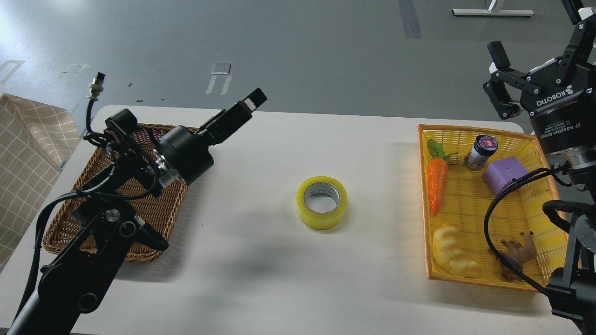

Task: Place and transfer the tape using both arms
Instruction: 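Swing the left gripper from the basket toward the tape roll, then grasp the tape roll's rim with the left gripper, then lift the tape roll and carry it over the wicker basket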

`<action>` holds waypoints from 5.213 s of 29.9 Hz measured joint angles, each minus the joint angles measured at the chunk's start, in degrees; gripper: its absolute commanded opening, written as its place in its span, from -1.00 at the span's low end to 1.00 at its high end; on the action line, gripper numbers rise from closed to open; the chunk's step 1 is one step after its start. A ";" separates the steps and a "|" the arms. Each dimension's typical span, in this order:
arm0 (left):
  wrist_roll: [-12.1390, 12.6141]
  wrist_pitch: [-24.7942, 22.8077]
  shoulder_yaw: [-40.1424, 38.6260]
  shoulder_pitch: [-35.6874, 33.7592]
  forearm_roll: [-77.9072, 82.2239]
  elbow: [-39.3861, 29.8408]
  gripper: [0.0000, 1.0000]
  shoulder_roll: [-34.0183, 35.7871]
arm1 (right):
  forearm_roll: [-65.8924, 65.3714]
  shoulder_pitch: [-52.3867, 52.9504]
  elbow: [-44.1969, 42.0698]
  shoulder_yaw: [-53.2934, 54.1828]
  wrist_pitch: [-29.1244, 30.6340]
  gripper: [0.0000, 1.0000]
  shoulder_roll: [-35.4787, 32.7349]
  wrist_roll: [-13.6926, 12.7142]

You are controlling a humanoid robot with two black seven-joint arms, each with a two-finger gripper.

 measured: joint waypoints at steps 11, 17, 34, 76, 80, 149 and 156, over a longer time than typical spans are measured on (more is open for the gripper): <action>9.23 -3.72 12.80 -6.31 9.92 0.34 0.98 2.31 | 0.03 -0.34 -0.13 -0.04 0.00 1.00 0.00 0.00; 9.41 -6.44 15.14 -6.55 10.15 0.38 0.98 1.90 | 0.03 -0.34 -0.14 -0.07 0.00 1.00 0.00 0.00; 16.14 -6.53 18.66 -11.52 10.15 13.78 0.98 -3.74 | -0.05 -1.20 -0.05 -0.12 0.00 1.00 0.00 0.00; 27.76 -6.53 21.68 -13.26 7.48 19.74 0.99 -12.35 | -0.05 -3.09 -0.26 -0.08 -0.01 1.00 0.00 0.00; 27.79 -6.53 22.61 -13.22 7.26 20.90 0.99 -12.42 | -0.05 -3.24 -0.26 -0.07 -0.01 1.00 0.00 0.00; 26.99 -6.53 28.00 -17.04 4.29 27.66 -0.69 -11.60 | -0.22 -6.13 -0.42 -0.43 -0.01 1.00 0.00 0.05; 27.07 -6.53 27.98 -17.55 3.49 27.35 -0.88 -11.48 | -0.22 -6.31 -0.40 -0.56 -0.01 1.00 0.00 0.05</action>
